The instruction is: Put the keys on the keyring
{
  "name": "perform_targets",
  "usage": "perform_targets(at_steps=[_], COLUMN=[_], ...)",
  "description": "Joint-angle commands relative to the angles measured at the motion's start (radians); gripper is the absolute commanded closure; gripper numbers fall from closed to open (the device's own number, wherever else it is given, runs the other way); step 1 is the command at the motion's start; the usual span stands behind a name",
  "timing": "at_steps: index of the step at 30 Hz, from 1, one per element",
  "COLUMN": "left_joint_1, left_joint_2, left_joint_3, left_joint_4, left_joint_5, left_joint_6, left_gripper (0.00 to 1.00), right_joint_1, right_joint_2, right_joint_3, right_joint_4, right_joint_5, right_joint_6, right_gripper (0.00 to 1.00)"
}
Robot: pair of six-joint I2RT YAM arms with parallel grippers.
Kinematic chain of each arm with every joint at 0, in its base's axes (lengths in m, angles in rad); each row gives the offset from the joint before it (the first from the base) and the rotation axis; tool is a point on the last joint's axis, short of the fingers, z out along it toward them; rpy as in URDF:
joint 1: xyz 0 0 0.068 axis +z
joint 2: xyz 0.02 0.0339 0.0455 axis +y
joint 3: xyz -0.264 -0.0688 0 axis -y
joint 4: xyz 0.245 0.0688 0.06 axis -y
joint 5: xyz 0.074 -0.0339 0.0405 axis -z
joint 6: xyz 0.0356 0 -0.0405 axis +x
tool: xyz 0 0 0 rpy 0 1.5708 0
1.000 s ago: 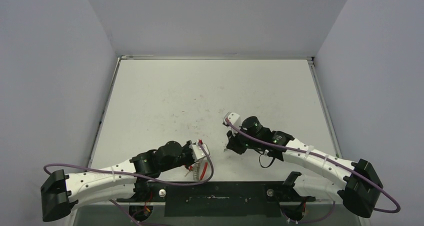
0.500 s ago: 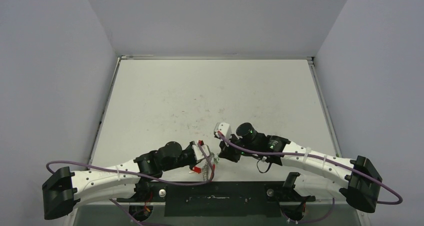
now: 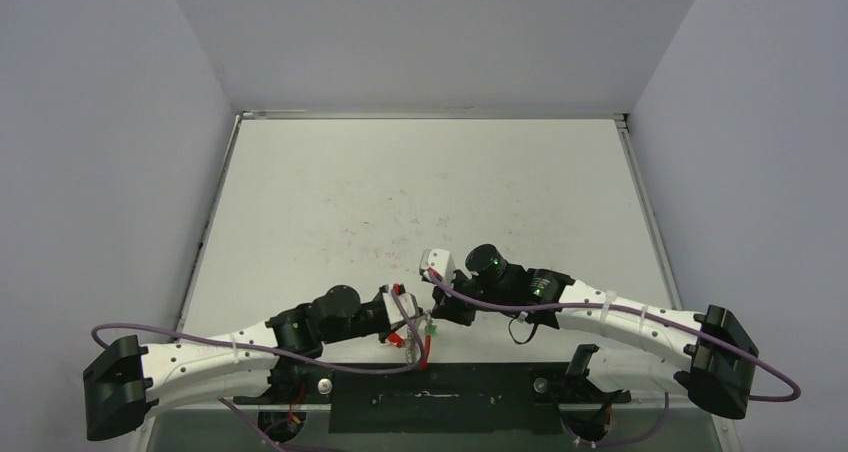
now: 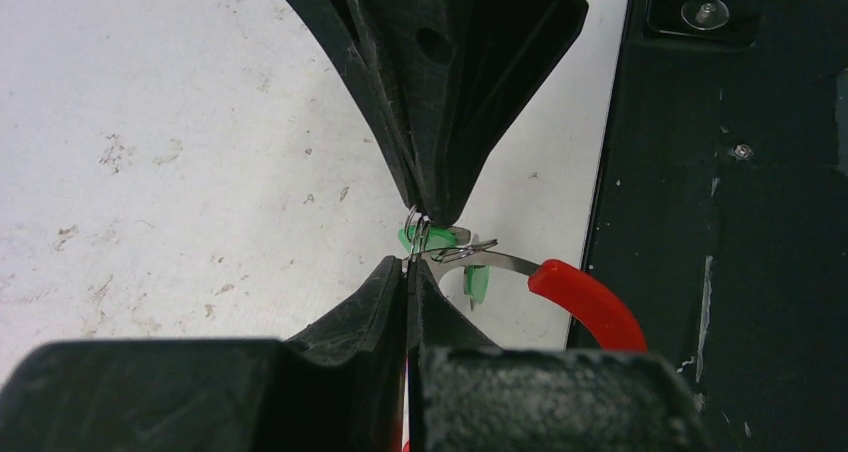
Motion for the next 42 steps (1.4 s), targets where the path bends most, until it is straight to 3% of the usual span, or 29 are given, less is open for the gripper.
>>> perform_targets(at_steps=[1,9,28,42], left_joint_1=[-0.004,-0.004,-0.004,-0.004], left_joint_2=[-0.032,-0.074,-0.053,-0.05], left_joint_3=[-0.003,-0.019,-0.004,-0.002], left_joint_4=[0.079,0.089,0.09,0.096], left_joint_5=[-0.002,-0.008,-0.003,0.015], left_joint_6=[-0.013,-0.01,-0.008,-0.008], left_gripper=[1.0,1.0,1.0,1.0], right_joint_1=[0.011,0.011,0.024,0.029], right_joint_2=[-0.018,-0.038,-0.049,-0.004], right_joint_3=[0.052,0.044,0.079,0.105], right_joint_4=[0.026,-0.028,0.007,0.006], right_joint_5=[-0.041,0.103,-0.061,-0.004], right_joint_6=[-0.018,0.011,0.01,0.021], right_gripper=[1.0,1.0,1.0,1.0])
